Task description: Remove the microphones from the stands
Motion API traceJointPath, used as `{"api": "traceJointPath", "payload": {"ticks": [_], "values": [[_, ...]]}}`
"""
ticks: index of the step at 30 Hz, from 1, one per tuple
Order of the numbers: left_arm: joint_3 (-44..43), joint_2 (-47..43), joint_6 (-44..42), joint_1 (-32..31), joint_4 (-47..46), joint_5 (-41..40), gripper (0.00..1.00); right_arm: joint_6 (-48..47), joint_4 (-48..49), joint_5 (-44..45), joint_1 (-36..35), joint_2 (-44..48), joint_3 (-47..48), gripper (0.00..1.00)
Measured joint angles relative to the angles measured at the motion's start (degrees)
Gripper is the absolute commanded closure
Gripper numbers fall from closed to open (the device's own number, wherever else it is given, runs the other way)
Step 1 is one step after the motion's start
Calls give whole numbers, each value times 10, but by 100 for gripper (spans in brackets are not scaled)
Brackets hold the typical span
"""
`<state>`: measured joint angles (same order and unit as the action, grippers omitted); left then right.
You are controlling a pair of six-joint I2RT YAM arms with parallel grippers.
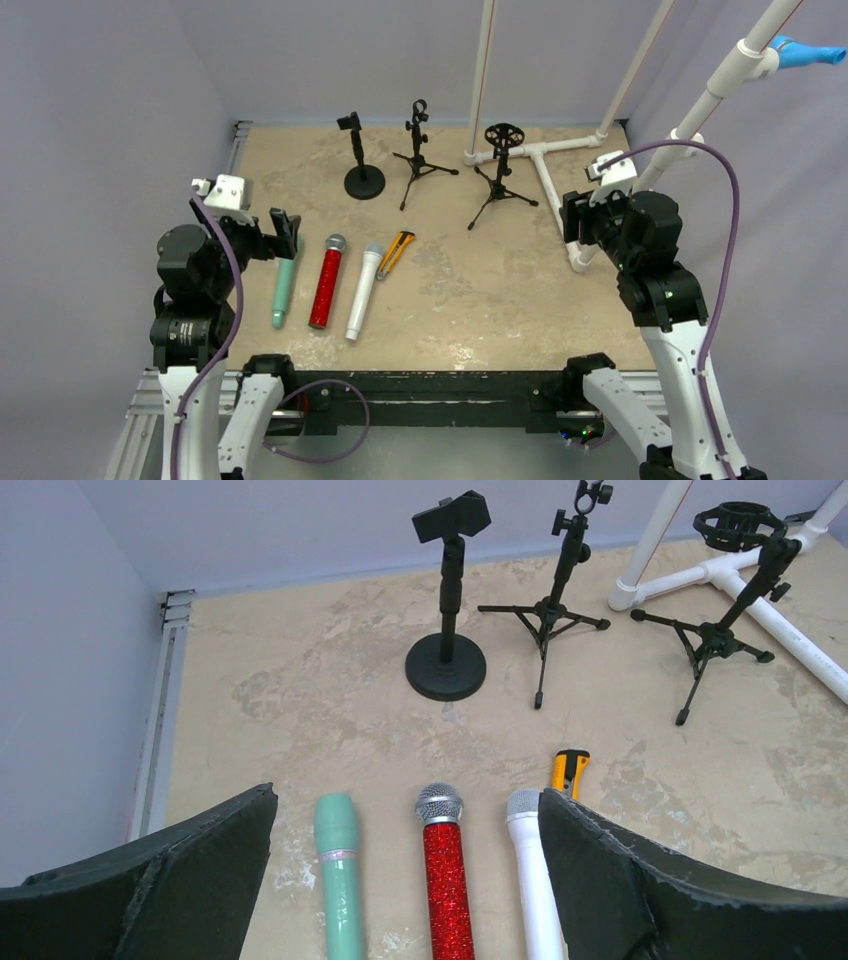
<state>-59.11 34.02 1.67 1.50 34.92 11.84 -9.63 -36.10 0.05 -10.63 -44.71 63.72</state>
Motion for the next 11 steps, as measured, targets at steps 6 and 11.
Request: {"api": "traceJointPath", "payload": {"ticks": [6, 11], "values": [[0, 5, -4, 0, 0, 13, 0, 0, -2, -2, 17, 5, 0, 41], [0, 8, -5, 0, 0, 22, 0, 0, -3, -2, 18, 4, 0, 41]]}}
